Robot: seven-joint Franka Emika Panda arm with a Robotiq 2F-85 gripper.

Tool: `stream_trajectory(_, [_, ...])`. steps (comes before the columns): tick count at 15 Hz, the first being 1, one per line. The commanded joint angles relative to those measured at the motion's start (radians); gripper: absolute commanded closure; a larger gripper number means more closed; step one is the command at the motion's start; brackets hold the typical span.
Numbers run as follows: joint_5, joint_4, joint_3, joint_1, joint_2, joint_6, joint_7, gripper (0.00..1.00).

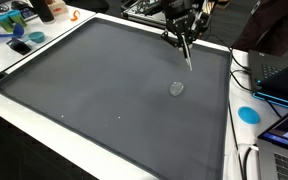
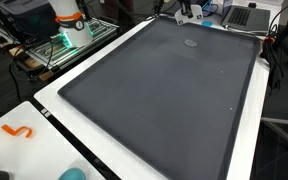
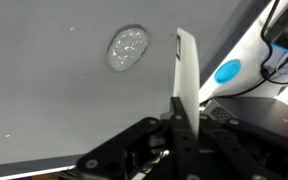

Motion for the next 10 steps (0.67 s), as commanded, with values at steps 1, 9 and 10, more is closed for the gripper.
stream_trajectory(1, [-0.072, -0.05, -0.007, 0.032, -0.038, 0.035, 0.112, 0.99])
stream_trajectory(9, [-0.51, -0.051, -0.108, 0.124, -0.055, -0.012, 0.564, 0.99])
stream_trajectory(10, [-0.572, -0.043, -0.117, 0.129, -0.056, -0.026, 0.627, 0.99])
